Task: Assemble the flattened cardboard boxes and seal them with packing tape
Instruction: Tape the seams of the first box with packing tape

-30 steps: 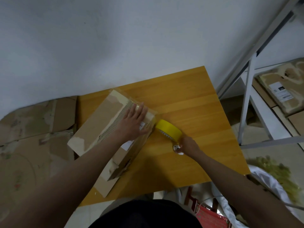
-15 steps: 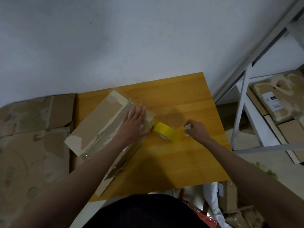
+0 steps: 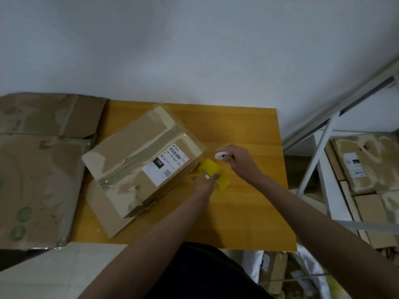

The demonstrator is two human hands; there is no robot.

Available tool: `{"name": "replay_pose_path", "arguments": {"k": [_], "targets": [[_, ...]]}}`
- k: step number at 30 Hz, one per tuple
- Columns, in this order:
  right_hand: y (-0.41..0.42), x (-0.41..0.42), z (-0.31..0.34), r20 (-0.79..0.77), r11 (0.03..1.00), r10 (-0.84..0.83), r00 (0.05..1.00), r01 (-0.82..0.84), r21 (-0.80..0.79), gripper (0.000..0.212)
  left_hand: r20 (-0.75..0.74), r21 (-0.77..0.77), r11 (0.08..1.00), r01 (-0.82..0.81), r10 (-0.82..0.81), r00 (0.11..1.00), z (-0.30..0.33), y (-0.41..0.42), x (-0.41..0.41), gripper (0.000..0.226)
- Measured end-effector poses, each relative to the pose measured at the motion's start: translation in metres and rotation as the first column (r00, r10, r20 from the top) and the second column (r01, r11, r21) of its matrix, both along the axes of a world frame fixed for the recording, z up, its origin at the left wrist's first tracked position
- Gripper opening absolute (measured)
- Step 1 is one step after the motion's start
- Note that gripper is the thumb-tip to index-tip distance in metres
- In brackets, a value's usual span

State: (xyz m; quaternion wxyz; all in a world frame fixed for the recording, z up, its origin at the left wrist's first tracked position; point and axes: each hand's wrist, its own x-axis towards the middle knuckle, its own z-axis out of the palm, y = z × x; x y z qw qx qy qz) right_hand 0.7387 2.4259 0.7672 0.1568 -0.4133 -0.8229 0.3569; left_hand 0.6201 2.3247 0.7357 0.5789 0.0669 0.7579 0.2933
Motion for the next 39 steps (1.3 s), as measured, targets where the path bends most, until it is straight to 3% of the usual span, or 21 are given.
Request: {"name": "replay_pose_path", "arguments": {"k": [1,3,8,12,19,27,39], "targets": [[0.0,-0.002,0.0,0.01,0.999,0.027,1.0,-0.027,0.023,0.027,0.04,-0.019,0.998,-0.053,0.054,0.998,-0.016,0.004,0.002,0.078],[-0.002,-0.004,-0.001,0.011,0.996,0.072,0.997,-0.073,0.043,0.024,0.042,-0.046,0.994,-0.1,0.102,0.994,-0.051,0.01,0.008,0.077],[-0.001,-0.005,-0.01,0.007,0.988,0.15,0.989,-0.15,0.026,0.018,-0.04,-0.063,0.993,0.104,-0.107,0.994,-0.034,0.013,0.01,0.031],[-0.002,-0.009,-0.014,0.027,0.973,0.214,0.977,-0.215,0.088,0.012,-0.093,-0.031,0.98,0.196,-0.198,0.976,-0.028,0.005,0.011,0.039],[-0.005,-0.02,-0.022,0.072,0.912,0.338,0.939,-0.345,0.221,0.011,-0.049,0.014,0.99,0.141,-0.14,0.989,-0.025,0.002,0.01,0.029],[0.009,-0.019,-0.035,0.165,0.865,0.354,0.921,-0.389,0.316,0.014,-0.073,0.009,0.984,0.179,-0.178,0.981,-0.026,0.006,0.006,0.03],[0.01,-0.009,-0.03,0.077,0.889,0.382,0.921,-0.389,0.241,0.011,-0.054,-0.005,0.99,0.139,-0.139,0.989,-0.026,0.009,0.009,0.035]]}}
